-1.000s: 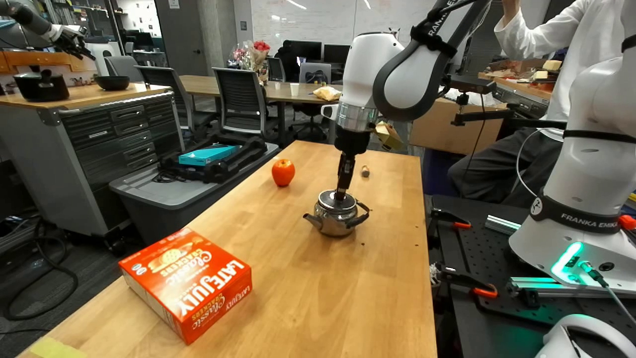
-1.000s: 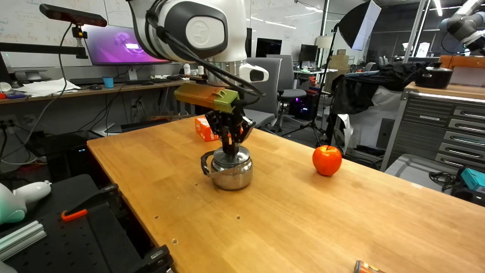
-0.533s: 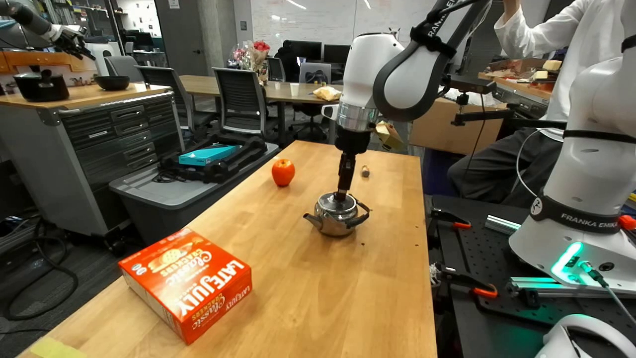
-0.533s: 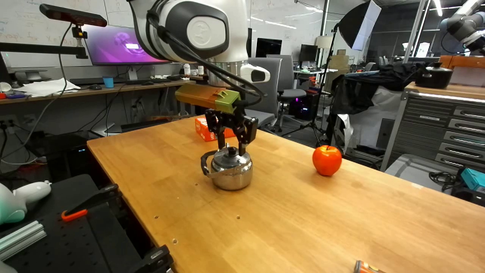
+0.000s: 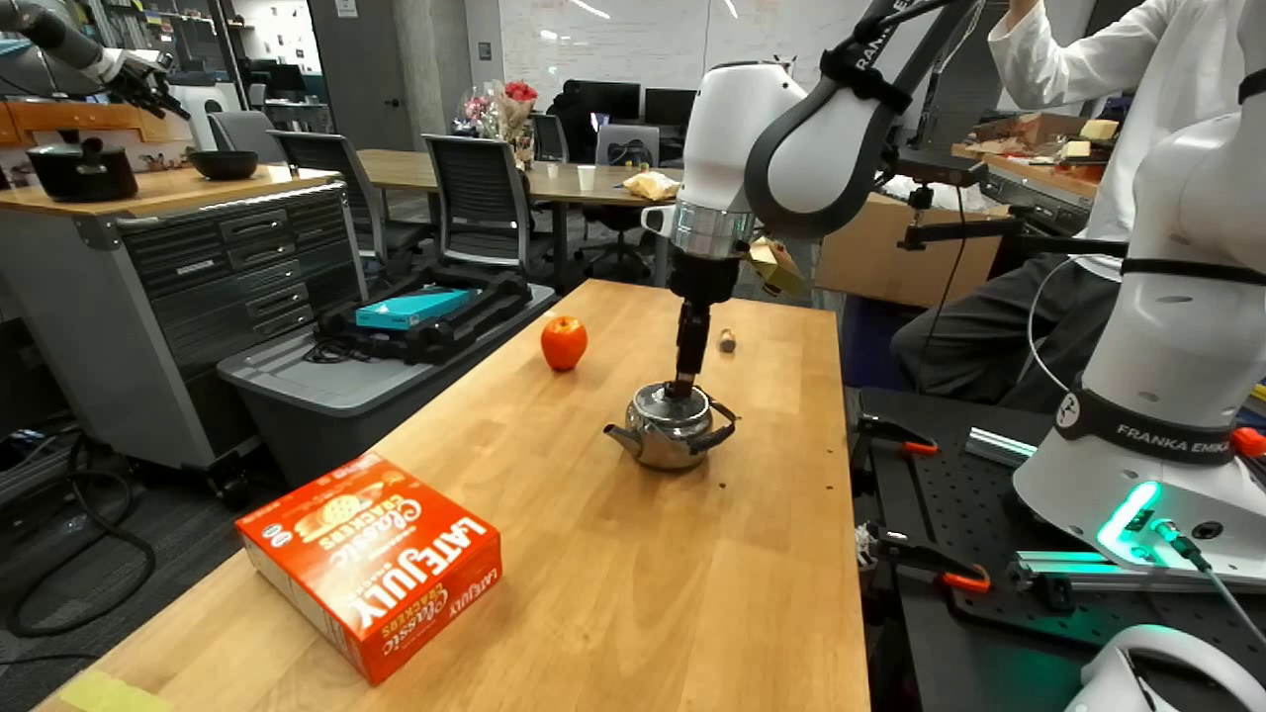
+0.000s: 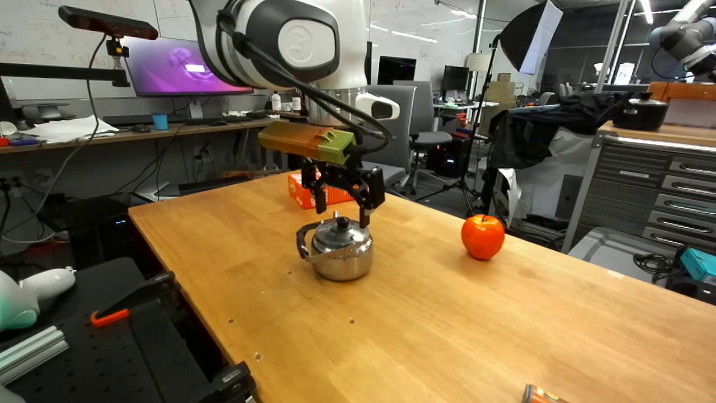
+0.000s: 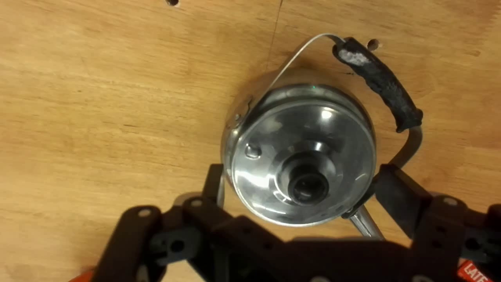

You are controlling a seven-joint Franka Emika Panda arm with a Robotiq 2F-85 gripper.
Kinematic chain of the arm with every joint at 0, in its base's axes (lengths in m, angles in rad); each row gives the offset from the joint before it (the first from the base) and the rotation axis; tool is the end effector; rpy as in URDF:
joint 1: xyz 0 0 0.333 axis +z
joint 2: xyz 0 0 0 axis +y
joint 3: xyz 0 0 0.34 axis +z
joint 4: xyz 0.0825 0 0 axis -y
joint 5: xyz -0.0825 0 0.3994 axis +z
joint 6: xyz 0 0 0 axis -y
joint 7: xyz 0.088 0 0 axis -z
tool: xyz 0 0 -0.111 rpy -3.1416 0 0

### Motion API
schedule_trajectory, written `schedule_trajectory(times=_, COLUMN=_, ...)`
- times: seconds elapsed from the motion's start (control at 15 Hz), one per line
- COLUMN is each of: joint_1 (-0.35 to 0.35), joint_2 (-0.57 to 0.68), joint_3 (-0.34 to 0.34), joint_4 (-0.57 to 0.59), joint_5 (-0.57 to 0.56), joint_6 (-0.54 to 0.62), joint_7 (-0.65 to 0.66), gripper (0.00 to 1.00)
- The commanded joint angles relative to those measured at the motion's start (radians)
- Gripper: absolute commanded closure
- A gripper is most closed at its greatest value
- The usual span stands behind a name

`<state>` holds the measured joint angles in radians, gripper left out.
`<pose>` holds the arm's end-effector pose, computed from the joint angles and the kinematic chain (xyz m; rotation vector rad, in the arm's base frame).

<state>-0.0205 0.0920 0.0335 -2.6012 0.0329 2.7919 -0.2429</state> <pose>0.4593 0.0047 0.2381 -3.1134 -0.3521 -0.1566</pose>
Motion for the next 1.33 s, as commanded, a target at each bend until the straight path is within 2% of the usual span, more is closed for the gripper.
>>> schedule_trajectory(times=0.0, joint_1=0.004, joint_2=-0.053, joint_3=-0.024, joint_4=-0.004, joint_5=-0.070, joint_6=-0.076, joint_7=0.061, gripper=0.00)
schedule_trajectory(times=0.53, joint_1=-0.012, joint_2=-0.117, joint_3=-0.057, joint_4=-0.006, joint_5=-0.085, joint_6=-0.236, joint_7=0.036, gripper=0.00)
schedule_trajectory(times=0.87, joint_1=-0.017, joint_2=-0.199, joint_3=-0.074, joint_4=-0.033, joint_5=-0.080, joint_6=-0.365, joint_7=-0.044, gripper=0.00)
schedule_trajectory(times=1.27, joint_1=-0.020, joint_2=-0.299, joint_3=-0.113, joint_4=-0.072, joint_5=-0.069, joint_6=-0.416, joint_7=-0.150, gripper=0.00)
